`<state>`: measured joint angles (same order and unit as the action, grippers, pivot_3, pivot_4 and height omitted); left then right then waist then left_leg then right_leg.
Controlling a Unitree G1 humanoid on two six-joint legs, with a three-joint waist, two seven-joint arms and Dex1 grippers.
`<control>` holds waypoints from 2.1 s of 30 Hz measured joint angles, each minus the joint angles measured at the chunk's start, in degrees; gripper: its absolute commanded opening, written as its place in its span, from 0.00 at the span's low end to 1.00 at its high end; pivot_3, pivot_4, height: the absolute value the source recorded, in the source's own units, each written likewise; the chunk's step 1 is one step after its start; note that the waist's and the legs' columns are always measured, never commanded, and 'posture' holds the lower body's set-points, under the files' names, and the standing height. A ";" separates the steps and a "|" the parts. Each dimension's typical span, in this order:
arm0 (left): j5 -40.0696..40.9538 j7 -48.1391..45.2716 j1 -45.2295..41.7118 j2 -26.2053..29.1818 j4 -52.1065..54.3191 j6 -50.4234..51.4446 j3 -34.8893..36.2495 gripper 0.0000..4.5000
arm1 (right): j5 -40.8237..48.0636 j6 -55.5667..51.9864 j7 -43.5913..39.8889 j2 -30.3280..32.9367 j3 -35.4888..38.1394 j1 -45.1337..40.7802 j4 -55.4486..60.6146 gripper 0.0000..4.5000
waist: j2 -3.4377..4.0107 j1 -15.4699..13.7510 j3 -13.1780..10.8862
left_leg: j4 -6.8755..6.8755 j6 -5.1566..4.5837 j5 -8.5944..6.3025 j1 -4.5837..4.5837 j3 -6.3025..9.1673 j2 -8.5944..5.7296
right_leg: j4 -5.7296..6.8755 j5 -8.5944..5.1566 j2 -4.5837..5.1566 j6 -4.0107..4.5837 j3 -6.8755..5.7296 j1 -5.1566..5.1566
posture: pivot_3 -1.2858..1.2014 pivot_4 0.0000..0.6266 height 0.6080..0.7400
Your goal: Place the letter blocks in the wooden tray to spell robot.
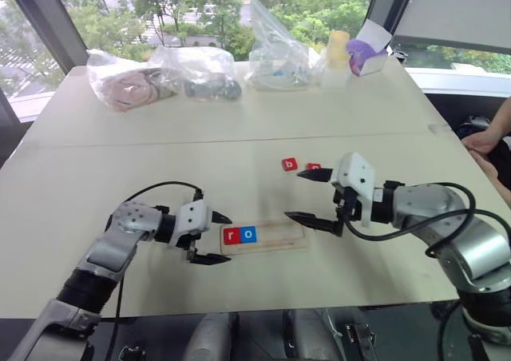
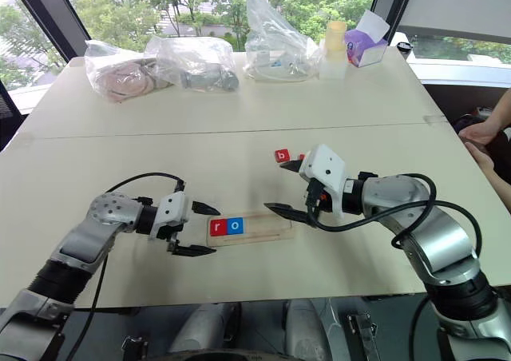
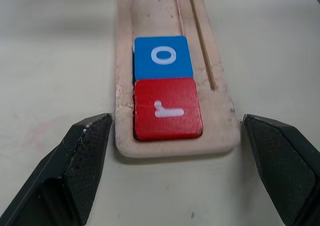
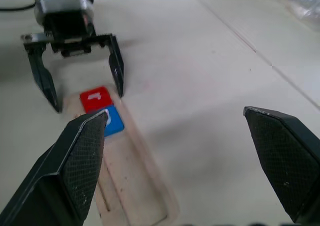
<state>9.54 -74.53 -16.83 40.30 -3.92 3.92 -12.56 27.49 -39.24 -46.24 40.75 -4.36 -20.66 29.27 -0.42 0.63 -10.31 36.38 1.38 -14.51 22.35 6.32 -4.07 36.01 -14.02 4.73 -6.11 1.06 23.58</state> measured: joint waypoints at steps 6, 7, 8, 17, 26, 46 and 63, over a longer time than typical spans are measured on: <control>2.11 0.53 3.69 5.12 -1.74 -1.64 5.19 0.98 | -4.15 -2.61 6.92 -6.90 -3.84 -4.87 -8.44 1.00 | 0.04 0.41 0.01 | -0.20 0.09 0.06 -0.01 0.00 0.03 | 0.06 0.05 -0.06 0.13 0.08 0.19 | 0.52 0.24 1.00; 2.48 0.74 4.46 5.70 -1.77 -2.03 5.85 0.98 | -4.98 -2.67 7.70 -7.75 -4.44 -5.61 -9.65 1.00 | 0.03 0.49 0.01 | -0.21 0.09 0.06 -0.01 -0.01 0.03 | 0.06 0.06 -0.06 0.14 0.09 0.20 | 0.52 0.24 1.00; 2.69 0.95 5.80 6.25 -1.61 -2.39 6.97 0.98 | -6.51 -2.93 9.27 -9.09 -5.43 -6.96 -11.56 1.00 | 0.04 0.66 0.01 | -0.22 0.09 0.06 -0.01 -0.06 0.03 | 0.06 0.06 -0.06 0.13 0.14 0.23 | 0.52 0.24 1.00; 13.48 4.09 12.37 7.65 10.67 10.39 14.26 0.98 | -17.63 -9.07 24.41 -21.18 -9.43 -15.58 -25.91 1.00 | 0.04 0.43 0.00 | -0.27 0.22 0.14 0.35 -0.08 -0.05 | 0.17 0.13 -0.05 0.17 0.19 0.69 | 0.52 0.24 1.00; 14.96 10.05 12.59 5.28 17.36 14.82 15.14 0.98 | -21.66 -13.10 31.29 -26.30 -8.78 -17.99 -32.92 1.00 | 0.05 0.49 0.00 | -0.29 0.24 0.15 0.34 -0.10 -0.05 | 0.20 0.15 -0.17 0.20 0.20 0.74 | 0.52 0.24 1.00; 14.96 15.11 12.35 3.32 20.47 17.08 15.08 1.00 | -22.93 -14.97 36.62 -32.92 -3.38 -22.44 -41.31 0.26 | 0.05 0.55 0.01 | -0.28 0.25 0.16 0.31 -0.12 -0.05 | 0.22 0.16 -0.21 0.21 0.20 0.72 | 0.52 0.24 1.00; 17.38 15.61 10.53 1.98 22.73 19.33 13.58 1.00 | -11.86 -52.82 28.64 -19.31 10.52 -0.48 9.36 0.26 | 0.05 0.31 0.01 | -0.25 0.23 0.16 0.39 -0.09 0.01 | 0.20 0.15 -0.17 0.21 0.17 0.71 | 0.52 0.24 1.00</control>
<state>26.92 -58.92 -6.30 42.28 18.81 23.25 1.02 15.62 -92.07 -17.60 21.45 6.15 -21.14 38.63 -0.37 0.95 -10.29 36.13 1.60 -14.36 22.73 6.23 -4.06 36.21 -13.88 4.56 -5.90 1.23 24.29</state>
